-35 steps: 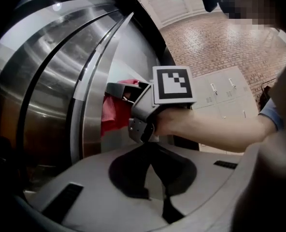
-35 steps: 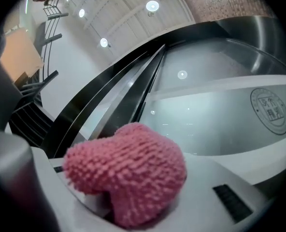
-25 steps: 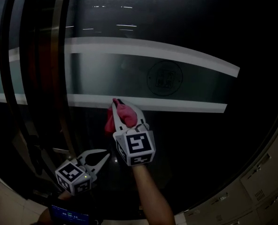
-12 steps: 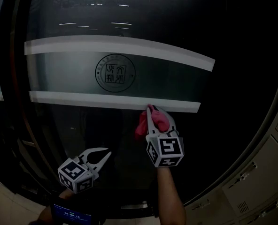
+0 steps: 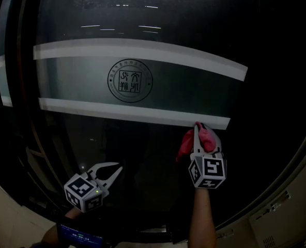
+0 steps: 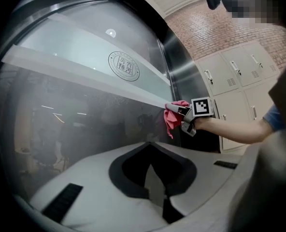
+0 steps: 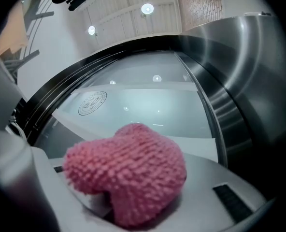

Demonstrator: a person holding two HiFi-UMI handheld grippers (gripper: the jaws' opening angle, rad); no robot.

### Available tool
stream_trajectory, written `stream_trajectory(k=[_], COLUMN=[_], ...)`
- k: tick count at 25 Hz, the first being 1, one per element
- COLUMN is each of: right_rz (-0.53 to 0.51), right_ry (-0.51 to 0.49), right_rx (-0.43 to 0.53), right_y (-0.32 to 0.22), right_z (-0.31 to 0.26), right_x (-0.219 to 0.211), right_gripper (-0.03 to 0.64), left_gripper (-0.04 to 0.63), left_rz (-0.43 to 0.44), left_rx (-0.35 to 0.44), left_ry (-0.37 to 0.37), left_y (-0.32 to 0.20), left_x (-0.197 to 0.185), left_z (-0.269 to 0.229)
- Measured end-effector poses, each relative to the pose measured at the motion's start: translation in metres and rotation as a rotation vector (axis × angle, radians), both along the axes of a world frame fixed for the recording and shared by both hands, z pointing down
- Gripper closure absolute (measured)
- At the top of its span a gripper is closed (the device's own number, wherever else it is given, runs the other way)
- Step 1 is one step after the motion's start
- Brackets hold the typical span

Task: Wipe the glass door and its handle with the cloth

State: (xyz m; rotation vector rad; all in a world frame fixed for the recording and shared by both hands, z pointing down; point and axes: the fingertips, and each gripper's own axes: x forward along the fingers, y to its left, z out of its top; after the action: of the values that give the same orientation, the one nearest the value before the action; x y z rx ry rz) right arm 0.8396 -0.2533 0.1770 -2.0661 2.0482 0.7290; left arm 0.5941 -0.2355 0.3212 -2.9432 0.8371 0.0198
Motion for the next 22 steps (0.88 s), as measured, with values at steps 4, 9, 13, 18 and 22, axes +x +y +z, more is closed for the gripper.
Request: stream_trajectory(k=[4,9,13,18,22], right_rz=[-0.005,-0.197,-0.380,-0.549,-0.590], right_ry=[-0.008,0.015,0.020,0.027,0.062], right_rx=[0.041,0.105,0.049,-0.049,-0.082], right_y=[0.009,0.016,-0.003,-0.042,-0.067], right_z=[-0.006,0.005,0.034,0.064,0.073], right_x=[-0.021,-0.140,-0.262,-0.396,-0.468], right_gripper=[0.567,0.566,0.566,0.566,0.566], left_gripper=[0.586,0.586,0.586,0.586,0.586], left_rz=[-0.034,-0.117,-0.204,-0.317,-0.353], left_rx=[-0.002,0.033,0.036,0.056,0.054], left_ry=[0.013,0.042,0.057,0.065,0.062], left_y=[0.001,-0.008,-0.010,-0.017,-0.020], left_x=[-0.015,-0.062,-0.115,-0.192,-0.237], left_z=[-0.005,-0.003,-0.005,-0.002,0.001])
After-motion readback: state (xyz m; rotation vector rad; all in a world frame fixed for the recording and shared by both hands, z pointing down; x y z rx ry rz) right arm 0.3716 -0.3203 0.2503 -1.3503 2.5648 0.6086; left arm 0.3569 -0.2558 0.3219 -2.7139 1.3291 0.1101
